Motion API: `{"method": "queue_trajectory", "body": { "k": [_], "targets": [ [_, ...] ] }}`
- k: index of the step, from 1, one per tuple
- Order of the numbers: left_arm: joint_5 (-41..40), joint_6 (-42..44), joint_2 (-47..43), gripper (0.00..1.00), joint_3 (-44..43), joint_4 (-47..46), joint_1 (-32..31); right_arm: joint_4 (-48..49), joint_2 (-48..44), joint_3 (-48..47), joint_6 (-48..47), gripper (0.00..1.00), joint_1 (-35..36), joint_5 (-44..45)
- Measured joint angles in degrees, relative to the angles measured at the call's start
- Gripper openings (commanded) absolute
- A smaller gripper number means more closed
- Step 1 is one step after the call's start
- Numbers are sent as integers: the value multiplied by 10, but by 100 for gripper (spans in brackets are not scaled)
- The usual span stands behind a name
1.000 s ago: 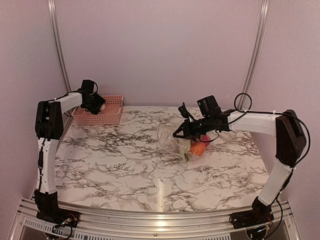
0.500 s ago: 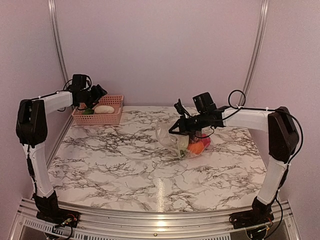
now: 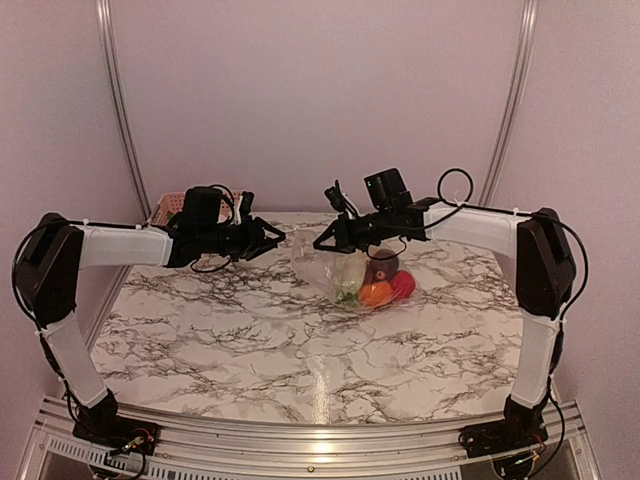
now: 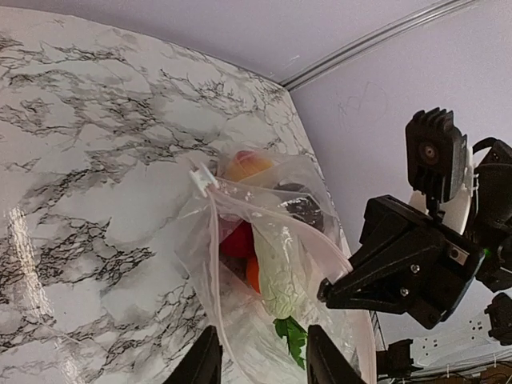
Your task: Open the zip-top bag and remove the fake food
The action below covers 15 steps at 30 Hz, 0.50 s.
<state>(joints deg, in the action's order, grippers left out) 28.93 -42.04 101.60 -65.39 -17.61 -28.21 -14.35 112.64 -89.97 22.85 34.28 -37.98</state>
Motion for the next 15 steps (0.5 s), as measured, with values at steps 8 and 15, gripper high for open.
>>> {"method": "queue_trajectory", "body": {
  "k": [8,15],
  "targets": [
    [15,-39,8,19,-3,-58,-64,0,17,-21,11,0,21,-5],
    [8,-66,53,16,-5,-70,-75,-3,17,-21,19,0,19,6]
  ]
}}
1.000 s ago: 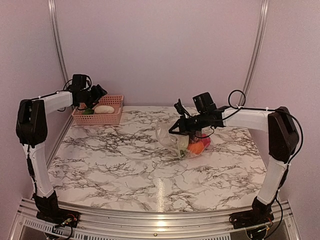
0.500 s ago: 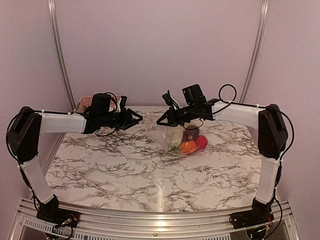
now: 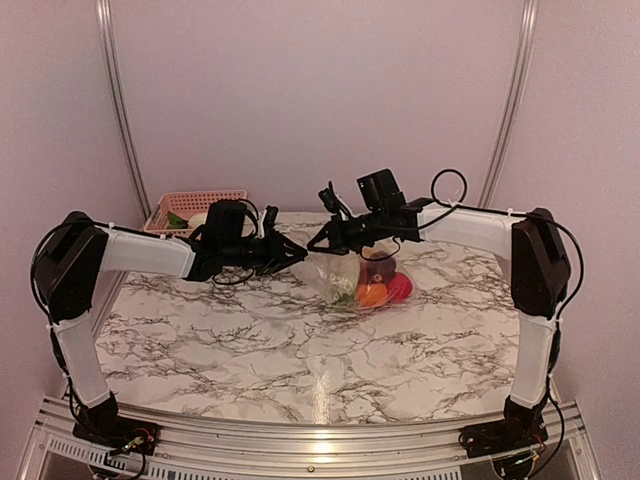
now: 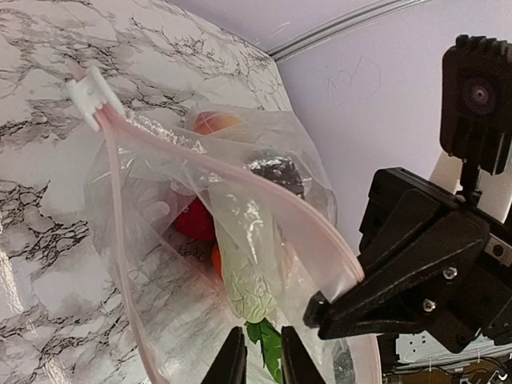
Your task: Open the zip-top bag and remove the fake food
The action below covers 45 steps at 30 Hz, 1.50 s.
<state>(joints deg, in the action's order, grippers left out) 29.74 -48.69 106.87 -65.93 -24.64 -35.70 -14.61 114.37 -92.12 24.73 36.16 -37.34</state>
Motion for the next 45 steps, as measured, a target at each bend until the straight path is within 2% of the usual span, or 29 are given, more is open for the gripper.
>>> {"method": "queue_trajectory", "body": {
  "k": [8,14,20,24,33,38,45],
  "targets": [
    [-2,-5,47,20,-11,-11,-22,21,0,-13,24,0,4,-5],
    [0,-32,98,36,-42,-54,-37,26,0,-16,31,1,4,-9],
    [8,-50,136,47,-64,-79,-39,31,-16,14,30,37,-11,-17],
    [9,-50,141,51,-64,-78,-40,21,-57,61,17,50,-49,-24],
    [19,-44,147,60,-64,-81,-40,-39,-130,103,-42,55,-162,-14],
    [28,-38,158,61,-66,-80,-41,-91,-121,111,-78,69,-209,7],
    [35,-25,163,67,-75,-76,-50,-121,-61,100,-111,75,-237,19]
  ]
}}
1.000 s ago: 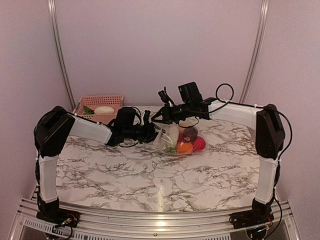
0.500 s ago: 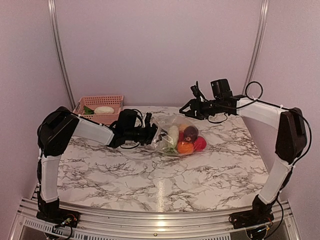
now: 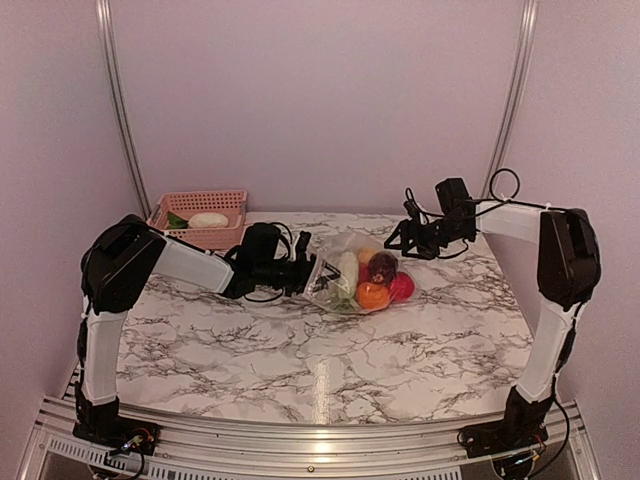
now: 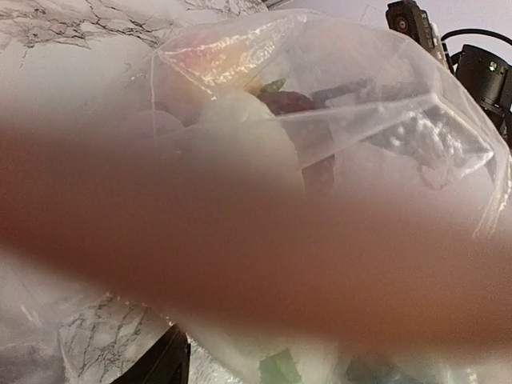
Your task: Open the zip-top bag and remove the fake food
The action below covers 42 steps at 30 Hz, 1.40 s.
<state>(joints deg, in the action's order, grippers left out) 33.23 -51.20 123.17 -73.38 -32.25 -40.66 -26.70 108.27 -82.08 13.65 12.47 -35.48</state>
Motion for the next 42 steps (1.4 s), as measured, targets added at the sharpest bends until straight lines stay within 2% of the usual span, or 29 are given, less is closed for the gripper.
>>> {"method": "queue_trajectory", "body": {
  "k": [2,4,10,15,18,26,28,31,37,42],
  "targets": [
    [2,3,1,69,-1,1,-2,-6,25,-14,-6,75,0,0],
    [4,5,4,71,-5,4,-3,-10,44,-24,-11,69,0,0],
    [3,14,14,75,-15,16,-4,-9,67,-25,-19,40,0,-25],
    [-3,24,21,75,-38,44,-4,5,64,-10,-14,18,2,-50],
    [-7,28,26,74,-54,56,-5,9,63,-3,-12,1,7,-61],
    [-12,43,58,77,-102,93,-6,14,52,4,3,0,19,-71],
    [-12,53,63,75,-111,107,-7,18,44,8,12,0,20,-75],
    [-12,68,63,67,-119,125,-7,27,31,13,21,0,22,-80],
    [-6,95,63,39,-122,151,-7,36,23,21,28,0,25,-79],
    [-5,108,53,30,-109,158,-3,40,15,35,29,0,21,-68]
  ]
}}
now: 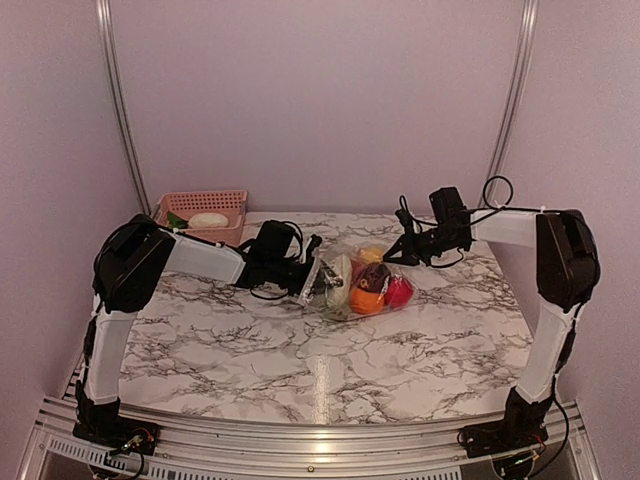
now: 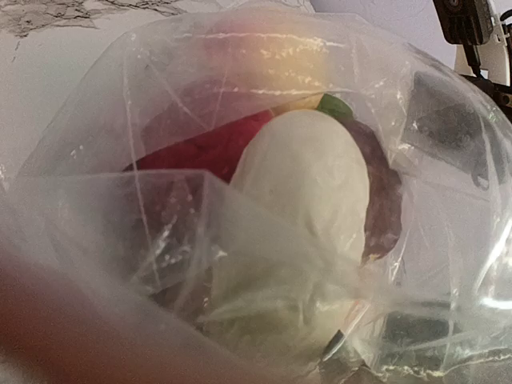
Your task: Open the zip-top bag and remove the fake food
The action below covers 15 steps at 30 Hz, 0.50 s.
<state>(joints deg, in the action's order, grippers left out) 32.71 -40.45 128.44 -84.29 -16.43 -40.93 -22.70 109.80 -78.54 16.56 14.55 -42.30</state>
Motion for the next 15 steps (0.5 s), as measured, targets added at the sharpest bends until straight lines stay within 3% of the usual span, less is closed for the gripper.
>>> {"method": "queue_trajectory", "body": {
  "k": [5,15],
  "targets": [
    [-5,8,-43,21,42,24,15,1,-17,16,0,0,-7,13],
    [-7,2,-123,14,100,47,55,9,-31,36,0,0,-27,39]
  ]
}}
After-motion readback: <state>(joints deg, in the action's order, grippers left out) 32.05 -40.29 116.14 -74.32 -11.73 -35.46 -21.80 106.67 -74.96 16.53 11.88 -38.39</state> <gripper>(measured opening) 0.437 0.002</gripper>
